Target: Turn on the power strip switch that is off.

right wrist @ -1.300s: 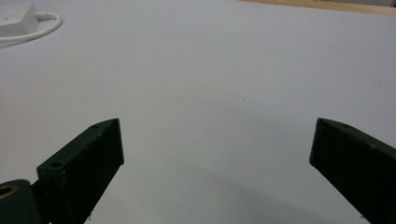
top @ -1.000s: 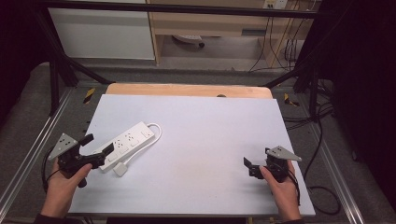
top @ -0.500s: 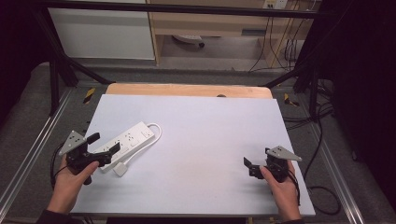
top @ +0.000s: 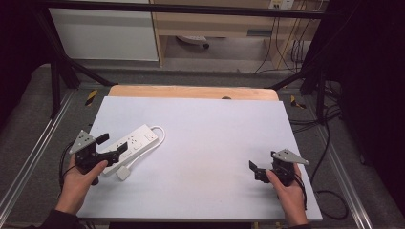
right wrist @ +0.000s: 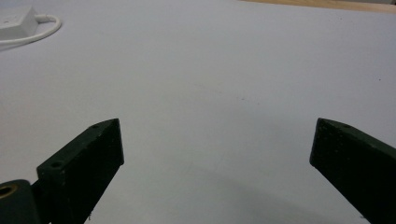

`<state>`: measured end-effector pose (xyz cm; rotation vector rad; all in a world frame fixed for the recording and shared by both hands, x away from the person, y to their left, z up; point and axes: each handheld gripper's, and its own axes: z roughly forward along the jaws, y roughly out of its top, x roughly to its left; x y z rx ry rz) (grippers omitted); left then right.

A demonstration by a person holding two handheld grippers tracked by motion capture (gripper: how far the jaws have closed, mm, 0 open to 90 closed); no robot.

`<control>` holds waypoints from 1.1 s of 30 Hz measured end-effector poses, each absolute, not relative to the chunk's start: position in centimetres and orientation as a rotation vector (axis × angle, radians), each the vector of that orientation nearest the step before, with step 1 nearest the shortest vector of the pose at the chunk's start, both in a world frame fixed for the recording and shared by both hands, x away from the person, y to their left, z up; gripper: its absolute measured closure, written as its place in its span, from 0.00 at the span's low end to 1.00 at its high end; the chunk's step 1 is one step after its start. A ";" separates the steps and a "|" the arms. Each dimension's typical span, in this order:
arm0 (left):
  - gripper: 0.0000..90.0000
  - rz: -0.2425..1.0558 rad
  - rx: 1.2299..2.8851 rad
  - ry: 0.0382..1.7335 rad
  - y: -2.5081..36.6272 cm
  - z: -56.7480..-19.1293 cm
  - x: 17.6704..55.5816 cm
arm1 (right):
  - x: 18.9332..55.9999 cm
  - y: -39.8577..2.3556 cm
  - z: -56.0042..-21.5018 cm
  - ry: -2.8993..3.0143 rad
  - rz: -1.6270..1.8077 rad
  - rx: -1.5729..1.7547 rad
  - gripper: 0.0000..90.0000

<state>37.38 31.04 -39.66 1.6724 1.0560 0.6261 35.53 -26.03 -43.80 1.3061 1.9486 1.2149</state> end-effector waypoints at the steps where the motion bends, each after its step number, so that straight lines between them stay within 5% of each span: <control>1: 0.19 0.625 1.674 1.059 31.1 -39.7 37.4 | 35.5 -26.0 -43.8 1.949 1.215 1.308 0.04; 33: 0.64 0.587 1.755 1.072 30.8 -41.3 38.7 | 35.5 -26.0 -43.7 1.952 1.213 1.309 0.04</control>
